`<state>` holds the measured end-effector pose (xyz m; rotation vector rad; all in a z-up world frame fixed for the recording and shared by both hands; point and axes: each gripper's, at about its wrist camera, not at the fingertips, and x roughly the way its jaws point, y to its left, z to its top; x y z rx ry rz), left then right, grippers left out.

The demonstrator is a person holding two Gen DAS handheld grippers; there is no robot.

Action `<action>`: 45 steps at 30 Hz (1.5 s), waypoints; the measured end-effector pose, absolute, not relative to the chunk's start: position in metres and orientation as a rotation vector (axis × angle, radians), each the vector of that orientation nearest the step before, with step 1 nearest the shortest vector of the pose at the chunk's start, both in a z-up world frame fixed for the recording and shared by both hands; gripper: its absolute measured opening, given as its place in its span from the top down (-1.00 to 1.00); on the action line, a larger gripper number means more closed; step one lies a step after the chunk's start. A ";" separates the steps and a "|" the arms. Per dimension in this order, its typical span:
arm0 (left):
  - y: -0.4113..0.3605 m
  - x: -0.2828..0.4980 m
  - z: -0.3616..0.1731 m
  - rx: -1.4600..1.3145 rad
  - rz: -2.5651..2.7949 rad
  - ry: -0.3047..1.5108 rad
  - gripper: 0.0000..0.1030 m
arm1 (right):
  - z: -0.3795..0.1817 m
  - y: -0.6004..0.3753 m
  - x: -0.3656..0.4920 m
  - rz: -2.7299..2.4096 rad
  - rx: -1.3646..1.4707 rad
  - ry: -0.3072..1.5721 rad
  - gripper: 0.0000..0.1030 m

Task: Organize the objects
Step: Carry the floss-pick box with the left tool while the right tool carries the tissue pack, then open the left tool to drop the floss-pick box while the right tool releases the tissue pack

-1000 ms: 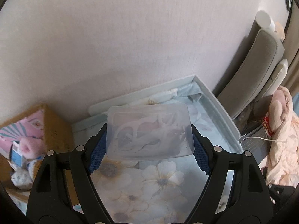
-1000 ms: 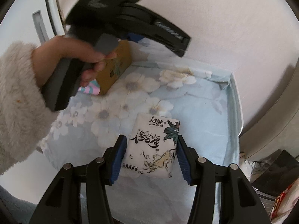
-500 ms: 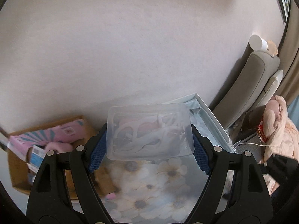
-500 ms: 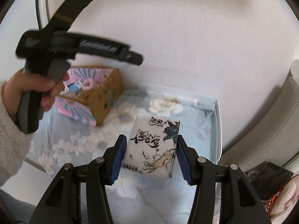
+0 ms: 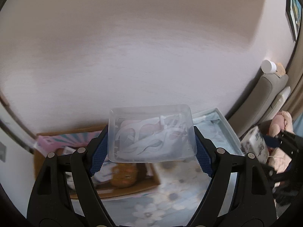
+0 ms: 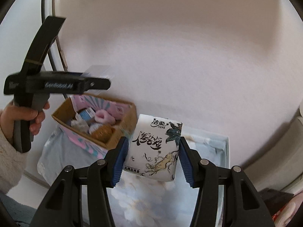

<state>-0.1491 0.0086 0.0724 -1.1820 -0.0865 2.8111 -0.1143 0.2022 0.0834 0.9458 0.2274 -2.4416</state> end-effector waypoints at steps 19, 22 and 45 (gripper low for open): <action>-0.174 -0.114 0.056 -1.282 2.965 -0.229 -0.53 | 0.092 0.052 -0.179 -2.339 0.926 0.244 0.05; -0.191 -0.115 0.044 -1.319 2.958 -0.257 -0.53 | 0.082 0.027 -0.187 -2.326 0.959 0.242 0.05; -0.205 -0.155 -0.066 -1.519 2.789 -0.240 -0.53 | -0.025 -0.010 -0.240 -2.317 1.362 0.260 0.06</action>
